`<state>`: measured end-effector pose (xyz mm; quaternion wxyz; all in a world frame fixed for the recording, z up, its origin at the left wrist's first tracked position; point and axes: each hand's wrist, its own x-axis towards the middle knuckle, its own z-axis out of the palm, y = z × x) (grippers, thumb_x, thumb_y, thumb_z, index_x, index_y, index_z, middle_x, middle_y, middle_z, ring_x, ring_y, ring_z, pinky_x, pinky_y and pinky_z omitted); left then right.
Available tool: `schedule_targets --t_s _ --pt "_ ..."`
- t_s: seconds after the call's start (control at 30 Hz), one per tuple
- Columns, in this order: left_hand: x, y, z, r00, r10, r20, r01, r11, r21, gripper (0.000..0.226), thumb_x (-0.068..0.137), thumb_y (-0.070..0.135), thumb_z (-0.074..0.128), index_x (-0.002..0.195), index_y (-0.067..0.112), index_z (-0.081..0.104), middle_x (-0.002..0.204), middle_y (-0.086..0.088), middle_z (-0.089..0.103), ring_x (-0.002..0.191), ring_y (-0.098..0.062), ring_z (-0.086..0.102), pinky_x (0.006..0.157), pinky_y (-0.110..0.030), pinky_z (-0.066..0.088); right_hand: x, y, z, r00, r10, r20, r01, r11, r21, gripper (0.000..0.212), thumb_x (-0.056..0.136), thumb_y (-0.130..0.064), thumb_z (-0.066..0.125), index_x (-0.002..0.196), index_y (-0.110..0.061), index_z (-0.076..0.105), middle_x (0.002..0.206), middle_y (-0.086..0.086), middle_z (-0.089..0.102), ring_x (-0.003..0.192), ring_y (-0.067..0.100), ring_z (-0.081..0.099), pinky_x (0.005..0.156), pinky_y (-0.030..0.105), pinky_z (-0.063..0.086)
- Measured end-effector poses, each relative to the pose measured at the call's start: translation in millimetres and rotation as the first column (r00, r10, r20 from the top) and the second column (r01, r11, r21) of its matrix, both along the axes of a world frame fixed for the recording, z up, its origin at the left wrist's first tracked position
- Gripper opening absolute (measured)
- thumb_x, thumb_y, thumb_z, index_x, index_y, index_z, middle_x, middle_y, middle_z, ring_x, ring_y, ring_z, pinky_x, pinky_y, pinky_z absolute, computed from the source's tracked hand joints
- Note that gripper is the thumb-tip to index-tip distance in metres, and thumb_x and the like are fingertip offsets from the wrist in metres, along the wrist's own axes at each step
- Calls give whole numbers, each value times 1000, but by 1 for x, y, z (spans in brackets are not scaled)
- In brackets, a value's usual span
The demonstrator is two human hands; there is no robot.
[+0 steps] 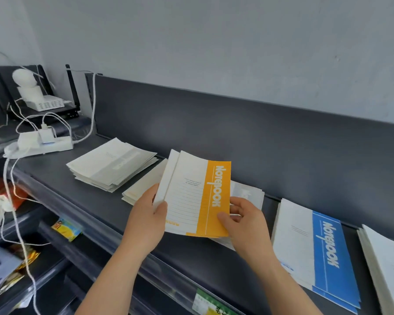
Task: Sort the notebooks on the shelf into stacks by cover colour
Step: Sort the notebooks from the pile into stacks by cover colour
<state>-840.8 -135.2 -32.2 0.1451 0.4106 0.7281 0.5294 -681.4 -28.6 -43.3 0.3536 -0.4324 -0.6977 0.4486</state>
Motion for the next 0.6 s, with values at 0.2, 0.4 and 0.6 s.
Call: schedule_targets --t_s 0.2,0.4,0.6 --pt "-77 20 -2 986 -83 -146 73 995 -73 39 97 9 37 124 33 53 115 14 58 103 -3 55 70 -9 41 -65 0 5 998 -60 32 59 998 24 42 91 -20 59 130 -25 46 95 -15 55 75 1 56 59 10 45" --pt "-135 43 -13 936 -106 -336 37 978 -205 26 92 15 42 111 28 54 103 7 59 95 -13 56 80 -39 52 -112 2 1 977 -96 190 75 990 115 28 92 -23 57 119 -28 52 100 -14 61 79 1 57 66 11 45" --pt "-153 51 -25 907 -155 -393 26 949 -314 23 95 16 46 117 14 53 110 -6 54 103 -25 50 87 -33 42 -125 3 -6 856 -145 497 33 973 228 37 92 -34 54 126 -18 54 114 0 62 99 15 59 84 22 47"
